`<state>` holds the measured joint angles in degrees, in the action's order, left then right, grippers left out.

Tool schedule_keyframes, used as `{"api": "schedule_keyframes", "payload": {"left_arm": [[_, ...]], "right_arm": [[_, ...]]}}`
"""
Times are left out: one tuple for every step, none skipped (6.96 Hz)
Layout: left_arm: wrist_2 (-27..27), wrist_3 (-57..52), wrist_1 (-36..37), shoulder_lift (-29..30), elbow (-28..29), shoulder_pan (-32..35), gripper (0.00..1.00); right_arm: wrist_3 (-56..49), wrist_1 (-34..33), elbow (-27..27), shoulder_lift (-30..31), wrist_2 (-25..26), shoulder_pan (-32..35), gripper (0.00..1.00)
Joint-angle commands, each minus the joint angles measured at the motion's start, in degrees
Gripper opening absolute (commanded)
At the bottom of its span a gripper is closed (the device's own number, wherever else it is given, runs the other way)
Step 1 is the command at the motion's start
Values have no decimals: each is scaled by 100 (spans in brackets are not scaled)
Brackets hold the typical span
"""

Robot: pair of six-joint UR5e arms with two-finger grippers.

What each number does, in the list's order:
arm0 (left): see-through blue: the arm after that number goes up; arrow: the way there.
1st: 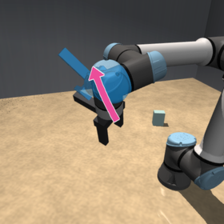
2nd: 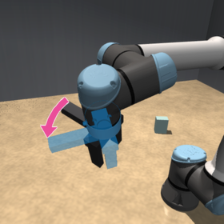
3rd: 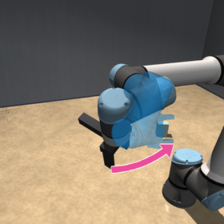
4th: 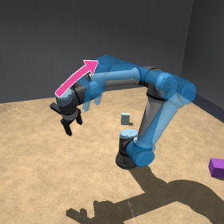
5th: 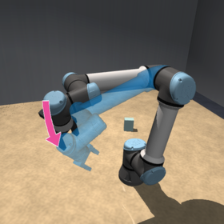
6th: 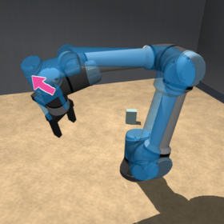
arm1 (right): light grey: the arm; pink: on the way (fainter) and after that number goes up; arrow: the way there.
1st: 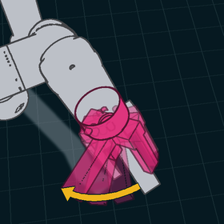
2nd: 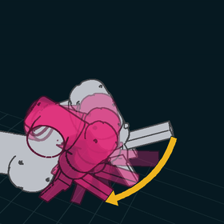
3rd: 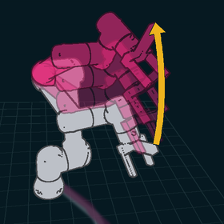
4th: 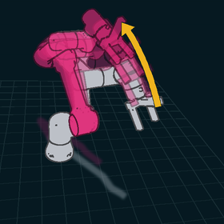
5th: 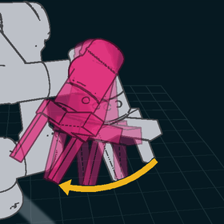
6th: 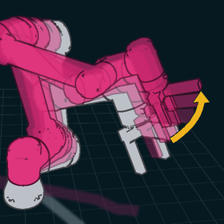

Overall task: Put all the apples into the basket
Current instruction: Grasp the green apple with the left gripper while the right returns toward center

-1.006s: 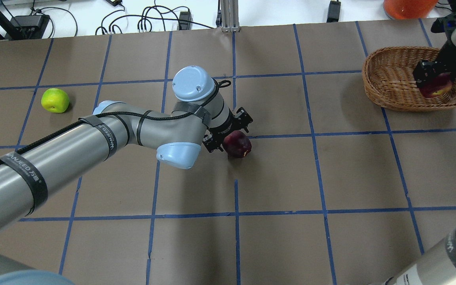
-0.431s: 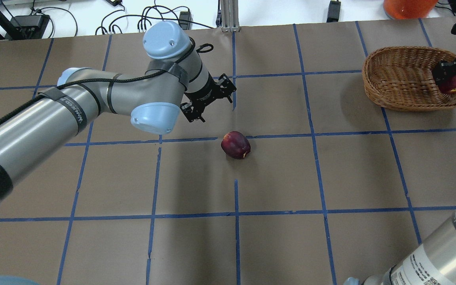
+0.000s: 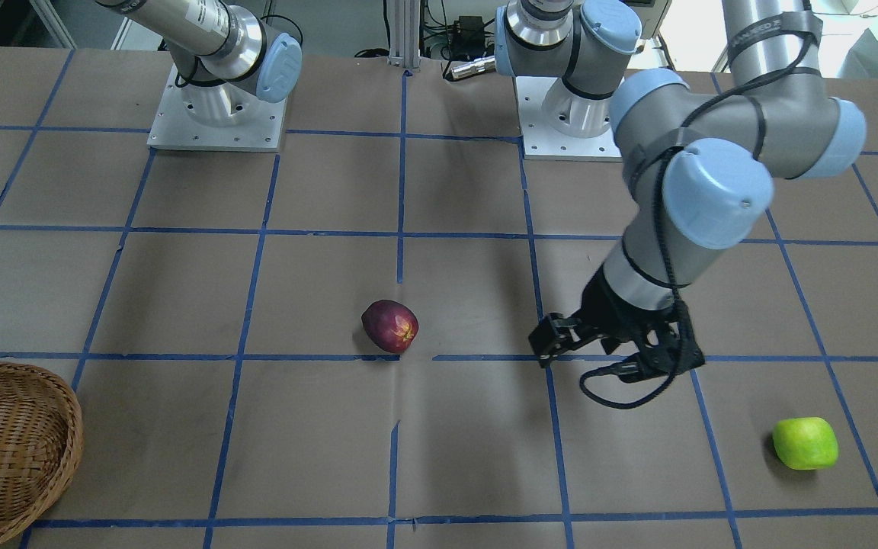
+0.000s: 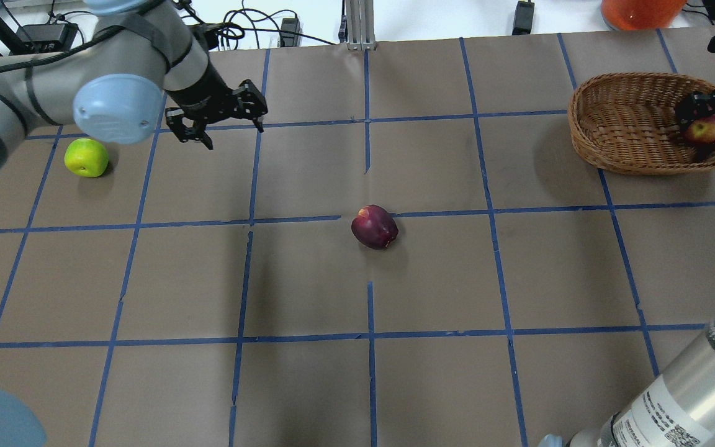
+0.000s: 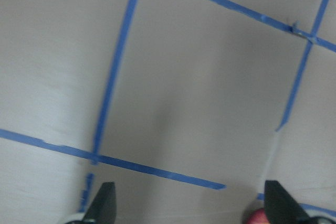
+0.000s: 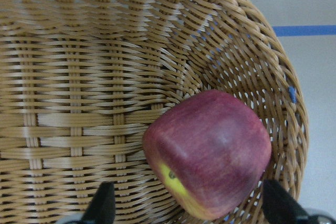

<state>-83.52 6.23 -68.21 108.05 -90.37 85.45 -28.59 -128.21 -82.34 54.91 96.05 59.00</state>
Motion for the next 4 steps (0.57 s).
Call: {"api": "schedule_keyframes", "payload": {"left_arm": [[-33,-2937,-26,197,45,-1480,100],[-42,-4162,175,373,45,-1992,100],[-68,-5009,847,662,63,-2241,100],[-582,-5227,1141,969,159,-2357,100]], "right_arm": [[220,521,17,264,-34,338,100],[727,777,-1,483,-25,654,100],[1262,1128,-36,677,-43,1144,100],[2077,1610,-53,861,-52,1671,100]]}}
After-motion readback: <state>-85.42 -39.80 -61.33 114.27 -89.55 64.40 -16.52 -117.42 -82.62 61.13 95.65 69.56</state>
